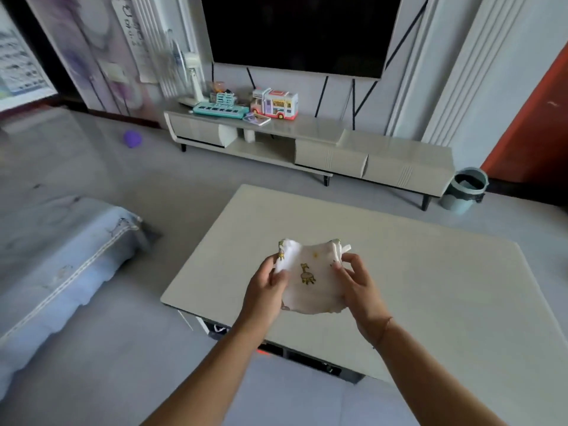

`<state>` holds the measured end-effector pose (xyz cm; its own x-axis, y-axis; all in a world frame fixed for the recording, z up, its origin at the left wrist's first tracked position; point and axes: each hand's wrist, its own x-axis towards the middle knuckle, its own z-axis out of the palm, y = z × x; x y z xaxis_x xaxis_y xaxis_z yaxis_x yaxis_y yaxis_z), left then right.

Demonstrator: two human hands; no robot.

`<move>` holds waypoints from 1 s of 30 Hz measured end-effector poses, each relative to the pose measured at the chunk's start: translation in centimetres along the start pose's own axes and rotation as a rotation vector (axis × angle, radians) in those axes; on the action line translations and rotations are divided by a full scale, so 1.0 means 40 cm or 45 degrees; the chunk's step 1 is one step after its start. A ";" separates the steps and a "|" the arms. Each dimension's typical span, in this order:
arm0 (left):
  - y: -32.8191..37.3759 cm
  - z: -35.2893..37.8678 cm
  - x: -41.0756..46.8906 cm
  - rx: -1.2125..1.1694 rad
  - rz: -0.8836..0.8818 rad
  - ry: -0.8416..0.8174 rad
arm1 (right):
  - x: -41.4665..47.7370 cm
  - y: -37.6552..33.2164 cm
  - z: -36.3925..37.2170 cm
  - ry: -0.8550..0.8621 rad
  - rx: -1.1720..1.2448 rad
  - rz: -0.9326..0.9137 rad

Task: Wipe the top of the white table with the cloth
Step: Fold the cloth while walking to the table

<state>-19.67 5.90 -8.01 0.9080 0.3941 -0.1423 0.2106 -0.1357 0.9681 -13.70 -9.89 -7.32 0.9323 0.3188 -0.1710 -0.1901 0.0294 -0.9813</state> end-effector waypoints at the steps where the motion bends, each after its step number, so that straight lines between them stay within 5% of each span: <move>1: -0.015 -0.039 0.006 -0.001 -0.019 0.032 | 0.013 0.008 0.040 -0.028 -0.014 0.009; 18: -0.236 -0.470 0.249 -0.154 -0.229 0.343 | 0.343 0.171 0.532 -0.333 -0.173 0.203; 30: -0.457 -0.652 0.515 -0.019 -0.363 0.139 | 0.534 0.365 0.739 -0.193 -0.239 0.415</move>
<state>-14.25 40.21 -23.28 0.7685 0.5100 -0.3865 0.4453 0.0077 0.8954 -5.66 25.35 -22.68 0.7738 0.4196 -0.4745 -0.3954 -0.2652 -0.8794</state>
